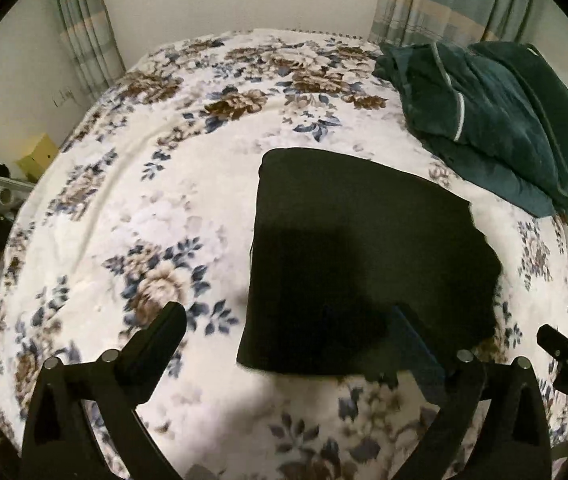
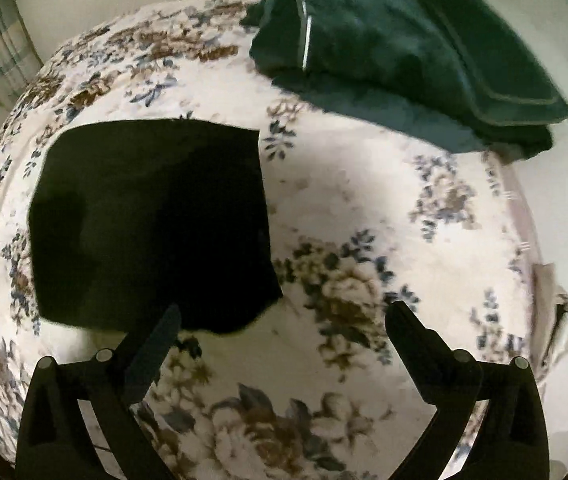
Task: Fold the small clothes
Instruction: 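Release the folded sweater and lift both grippers away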
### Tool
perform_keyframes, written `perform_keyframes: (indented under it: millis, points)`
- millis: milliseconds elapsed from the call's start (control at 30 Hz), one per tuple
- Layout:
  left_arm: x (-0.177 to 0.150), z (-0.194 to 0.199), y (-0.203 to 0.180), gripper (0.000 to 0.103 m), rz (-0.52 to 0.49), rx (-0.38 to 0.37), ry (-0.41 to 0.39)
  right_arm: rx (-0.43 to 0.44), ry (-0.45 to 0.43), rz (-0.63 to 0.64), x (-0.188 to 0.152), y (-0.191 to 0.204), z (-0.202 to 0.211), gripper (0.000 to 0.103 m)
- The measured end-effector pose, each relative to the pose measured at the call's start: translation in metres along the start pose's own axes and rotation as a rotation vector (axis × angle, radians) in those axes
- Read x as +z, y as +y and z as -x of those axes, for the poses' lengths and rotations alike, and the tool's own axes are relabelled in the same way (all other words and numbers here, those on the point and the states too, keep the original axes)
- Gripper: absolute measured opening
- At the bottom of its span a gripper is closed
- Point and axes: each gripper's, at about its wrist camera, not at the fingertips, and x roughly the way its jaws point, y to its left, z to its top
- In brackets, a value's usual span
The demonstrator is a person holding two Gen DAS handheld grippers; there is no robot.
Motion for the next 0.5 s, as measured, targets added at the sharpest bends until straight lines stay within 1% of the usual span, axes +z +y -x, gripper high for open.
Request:
perform_keyframes:
  millis: [67,100,167,200,300,433,500]
  points:
    - [-0.008,0.026,-0.005,0.103,-0.006,0.005,-0.010,0.006,-0.021,-0.004,-0.013,-0.006,0.033,0.103]
    - [-0.011,0.034,-0.006,0.103,-0.007,0.002,-0.013,0.003,-0.037,-0.006,-0.019,-0.009,0.051,0.103]
    - [-0.019,0.059,-0.009,0.103,-0.010,0.013,-0.029,-0.008,-0.068,-0.006,-0.031,-0.013,0.083,0.103]
    - [-0.023,0.076,-0.012,0.103,-0.014,0.005,-0.039,-0.018,-0.089,-0.011,-0.038,-0.015,0.102,0.103]
    - [-0.035,0.114,-0.016,0.103,-0.021,0.011,-0.066,-0.018,-0.121,-0.022,-0.055,-0.024,0.150,0.103]
    - [-0.051,0.174,-0.020,0.103,-0.018,0.012,-0.117,-0.018,-0.183,-0.027,-0.087,-0.032,0.221,0.103]
    - [-0.059,0.208,-0.022,0.103,-0.025,0.025,-0.161,-0.007,-0.211,-0.034,-0.102,-0.037,0.255,0.103]
